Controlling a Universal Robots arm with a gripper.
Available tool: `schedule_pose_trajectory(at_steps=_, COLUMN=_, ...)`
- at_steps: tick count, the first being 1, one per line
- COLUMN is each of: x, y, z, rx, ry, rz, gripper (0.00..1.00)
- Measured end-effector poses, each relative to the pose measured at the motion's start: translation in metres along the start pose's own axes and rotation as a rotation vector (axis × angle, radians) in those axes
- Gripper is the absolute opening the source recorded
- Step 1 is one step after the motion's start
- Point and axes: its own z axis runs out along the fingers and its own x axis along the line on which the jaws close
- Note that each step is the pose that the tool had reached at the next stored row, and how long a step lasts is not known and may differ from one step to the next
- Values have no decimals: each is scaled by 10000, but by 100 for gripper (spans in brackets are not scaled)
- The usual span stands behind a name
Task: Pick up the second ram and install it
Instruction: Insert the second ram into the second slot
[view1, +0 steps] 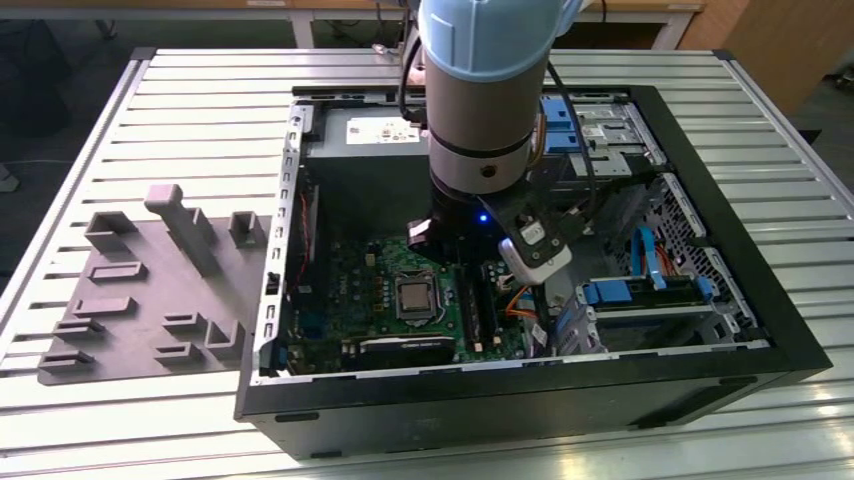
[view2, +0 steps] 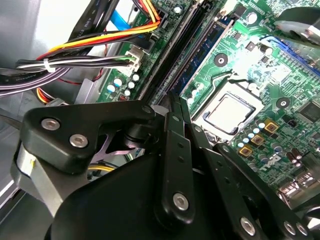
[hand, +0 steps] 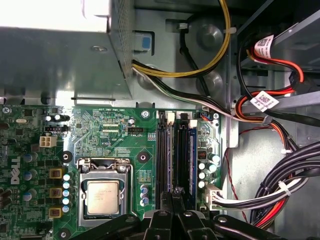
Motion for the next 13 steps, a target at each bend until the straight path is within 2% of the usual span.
schedule_pose_trajectory(at_steps=13, x=7, y=-1, z=20, rx=-1, ry=0, rz=0, gripper=11)
